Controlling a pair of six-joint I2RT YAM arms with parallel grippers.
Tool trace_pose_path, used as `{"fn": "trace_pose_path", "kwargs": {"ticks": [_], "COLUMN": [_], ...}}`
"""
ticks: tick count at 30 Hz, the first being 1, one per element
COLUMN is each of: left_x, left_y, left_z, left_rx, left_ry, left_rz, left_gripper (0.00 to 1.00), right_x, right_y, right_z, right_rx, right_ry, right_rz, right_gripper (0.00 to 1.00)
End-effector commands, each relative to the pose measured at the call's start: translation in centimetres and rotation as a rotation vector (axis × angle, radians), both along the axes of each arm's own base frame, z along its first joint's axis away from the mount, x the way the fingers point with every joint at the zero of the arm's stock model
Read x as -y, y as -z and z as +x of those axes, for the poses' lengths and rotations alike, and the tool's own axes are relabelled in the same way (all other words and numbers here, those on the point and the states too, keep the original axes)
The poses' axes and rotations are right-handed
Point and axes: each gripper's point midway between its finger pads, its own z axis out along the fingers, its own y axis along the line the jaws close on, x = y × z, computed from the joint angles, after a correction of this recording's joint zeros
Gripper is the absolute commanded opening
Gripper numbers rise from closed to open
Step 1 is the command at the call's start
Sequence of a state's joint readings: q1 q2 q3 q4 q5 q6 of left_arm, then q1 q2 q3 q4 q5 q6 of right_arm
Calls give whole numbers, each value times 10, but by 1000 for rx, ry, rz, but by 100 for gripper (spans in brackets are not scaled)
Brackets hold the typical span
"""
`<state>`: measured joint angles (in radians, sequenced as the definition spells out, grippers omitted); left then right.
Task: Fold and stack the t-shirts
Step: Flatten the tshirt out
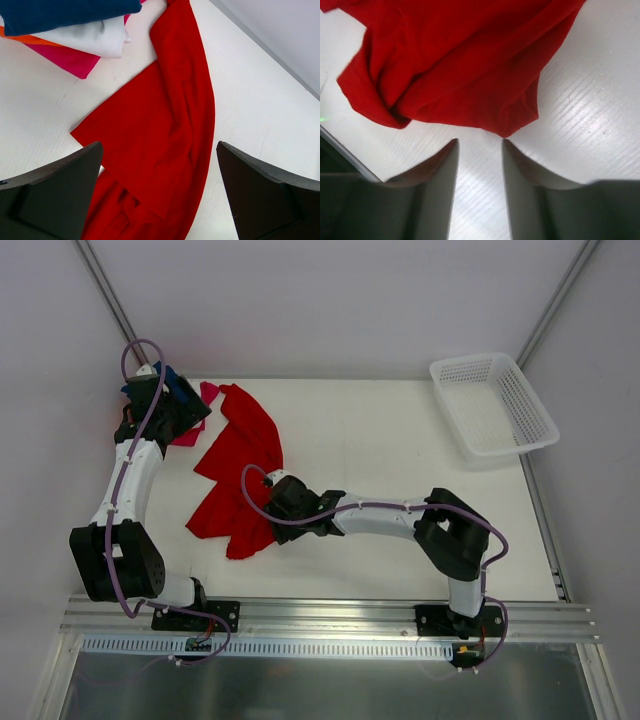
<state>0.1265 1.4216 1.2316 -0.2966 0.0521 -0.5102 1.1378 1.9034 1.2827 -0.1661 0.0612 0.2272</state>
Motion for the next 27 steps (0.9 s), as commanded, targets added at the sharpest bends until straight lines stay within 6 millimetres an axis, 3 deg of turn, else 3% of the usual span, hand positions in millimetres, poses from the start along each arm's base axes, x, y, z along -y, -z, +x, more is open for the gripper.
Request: {"fn": "trace_pose_path", "kwargs": {"ticks": [1,4,7,9,10,12,20,27], "left_x": [1,1,1,1,1,1,3,4], "left_y": [-13,-13,-13,-14,-13,-13,-7,-5], "left_z": [2,2,3,3,3,3,3,2], "left_rx": [38,40,40,40,39,38,24,20], "left_ry": [15,16,19,19,20,20,24,30], "left_rz": [-7,-2,-3,-3,-5,-5,-15,-16], "left_gripper": [99,99,99,99,99,99,99,99], "right_x": [-15,-13,-10,-9,-7,-6,-9,-12], "right_y": [-19,-13,-8,-8,-8,-10,-26,-6], "right_z": [1,0,-1,0,1,3,8,17], "right_rx": [15,7,-2,-2,-2,5,22,32], "right_ry": [-5,-3,2,9,13,19,2,-28], "right_rz": [87,79,72,70,70,72,104,86], "right_gripper": [40,30,30,34,46,51,52,52]}}
